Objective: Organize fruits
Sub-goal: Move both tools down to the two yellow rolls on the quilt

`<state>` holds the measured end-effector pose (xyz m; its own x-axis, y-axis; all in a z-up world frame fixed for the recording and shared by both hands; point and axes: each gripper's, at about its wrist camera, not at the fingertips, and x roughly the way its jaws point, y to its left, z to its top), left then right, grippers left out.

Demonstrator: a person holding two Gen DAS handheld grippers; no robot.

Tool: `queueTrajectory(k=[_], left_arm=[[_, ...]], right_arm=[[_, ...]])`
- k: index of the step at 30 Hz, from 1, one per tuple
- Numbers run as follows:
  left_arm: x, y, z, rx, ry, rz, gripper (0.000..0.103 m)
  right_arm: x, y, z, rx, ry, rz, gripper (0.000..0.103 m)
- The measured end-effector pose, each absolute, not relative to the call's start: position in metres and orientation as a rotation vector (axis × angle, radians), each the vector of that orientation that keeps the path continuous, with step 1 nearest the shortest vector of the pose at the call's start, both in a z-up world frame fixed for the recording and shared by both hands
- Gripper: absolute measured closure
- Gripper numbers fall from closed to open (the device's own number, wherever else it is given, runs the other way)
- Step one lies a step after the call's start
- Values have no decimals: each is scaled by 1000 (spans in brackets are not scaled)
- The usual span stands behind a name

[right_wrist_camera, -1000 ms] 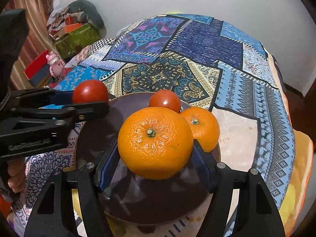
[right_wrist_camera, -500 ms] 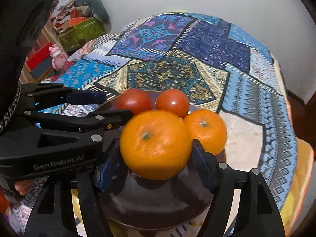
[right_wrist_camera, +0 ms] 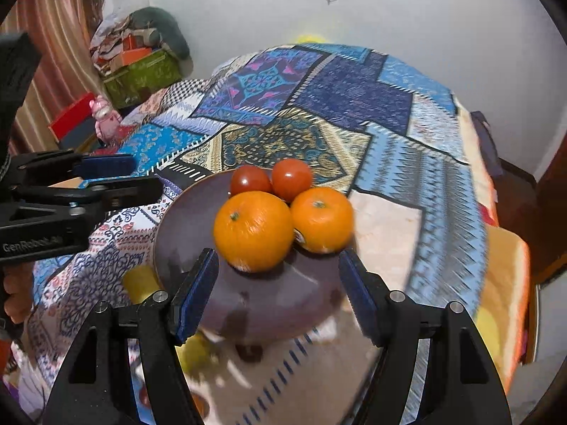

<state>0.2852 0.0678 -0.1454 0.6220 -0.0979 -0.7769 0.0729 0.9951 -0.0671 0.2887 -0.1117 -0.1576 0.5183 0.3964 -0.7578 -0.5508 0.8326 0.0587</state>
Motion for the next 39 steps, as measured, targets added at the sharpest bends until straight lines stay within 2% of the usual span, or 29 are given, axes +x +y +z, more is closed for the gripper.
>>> queueTrajectory(k=[2, 4, 16, 24, 26, 28, 31, 36, 39], left_arm=[[269, 65, -141, -31, 886, -100, 39], [251, 61, -139, -30, 881, -106, 38], [169, 24, -167, -33, 951, -175, 37], [156, 9, -192, -89, 996, -185, 37], [158, 8, -196, -102, 1003, -181, 37], [162, 6, -200, -107, 1010, -180, 37], [167, 0, -203, -94, 1012, -188, 37], [178, -14, -208, -54, 1022, -208, 37], [182, -16, -211, -66, 1019, -215, 37]], right_arm=[[278, -123, -153, -185, 845, 558, 34], [267, -134, -150, -176, 841, 545, 34], [189, -180, -170, -76, 909, 510, 33], [156, -171, -195, -39, 974, 558, 34], [156, -169, -201, -29, 989, 573, 40], [156, -169, -207, -19, 1007, 580, 55], [163, -171, -213, -23, 1030, 568, 69], [169, -177, -223, -21, 1070, 552, 82], [169, -180, -224, -6, 1069, 539, 83]])
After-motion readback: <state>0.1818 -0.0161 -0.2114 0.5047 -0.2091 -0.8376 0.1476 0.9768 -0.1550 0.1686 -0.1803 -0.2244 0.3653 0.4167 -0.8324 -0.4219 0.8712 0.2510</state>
